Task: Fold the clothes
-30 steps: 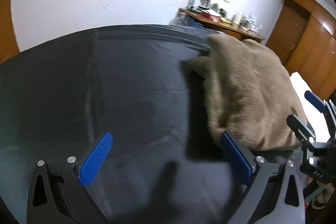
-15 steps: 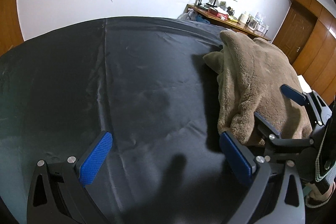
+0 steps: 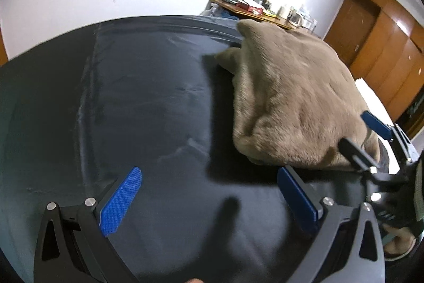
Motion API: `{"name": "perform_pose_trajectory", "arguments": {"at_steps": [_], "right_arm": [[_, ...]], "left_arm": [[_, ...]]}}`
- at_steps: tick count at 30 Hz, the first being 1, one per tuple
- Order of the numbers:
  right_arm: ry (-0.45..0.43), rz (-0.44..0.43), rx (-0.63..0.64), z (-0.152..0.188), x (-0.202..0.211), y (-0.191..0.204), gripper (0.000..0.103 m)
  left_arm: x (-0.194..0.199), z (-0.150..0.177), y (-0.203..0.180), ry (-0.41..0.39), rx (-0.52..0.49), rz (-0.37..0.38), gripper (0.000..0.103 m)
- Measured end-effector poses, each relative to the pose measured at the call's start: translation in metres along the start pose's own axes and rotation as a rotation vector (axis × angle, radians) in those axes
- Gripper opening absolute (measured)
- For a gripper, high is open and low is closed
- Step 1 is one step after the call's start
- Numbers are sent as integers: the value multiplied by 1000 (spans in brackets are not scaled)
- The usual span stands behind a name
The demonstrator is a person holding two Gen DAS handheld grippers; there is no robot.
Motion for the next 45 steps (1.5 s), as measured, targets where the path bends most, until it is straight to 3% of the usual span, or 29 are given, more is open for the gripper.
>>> {"name": "perform_pose_trajectory", "arguments": {"at_steps": [4, 8, 11, 26, 32, 45], "right_arm": [[34, -15, -52, 15, 14, -14, 91], [73, -11, -62, 28, 24, -19, 91], [74, -21, -81, 34, 31, -22, 92], [6, -4, -122, 34, 64, -25, 92], [-36, 39, -180, 34, 74, -42, 92], [-14, 26, -209, 42, 61, -46, 92]], "left_arm": [[0, 2, -6, -11, 14, -20, 103], [15, -4, -5, -79, 41, -56, 103], [23, -8, -9, -103, 48, -42, 103], [70, -30, -92, -182, -137, -19, 103], [68, -29, -107, -174, -149, -23, 103], [53, -21, -117, -148, -159, -20, 103]]}}
Point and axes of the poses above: each gripper's, at about its wrist camera, not at the fingertips, and x roughly against the way its jaws point, y to its left, z to its underside, the point moved 3 cm from there along -x, roughly the way its jaws point, and after that the axes turned 10 degrees about -z, right-handed, at the moved point
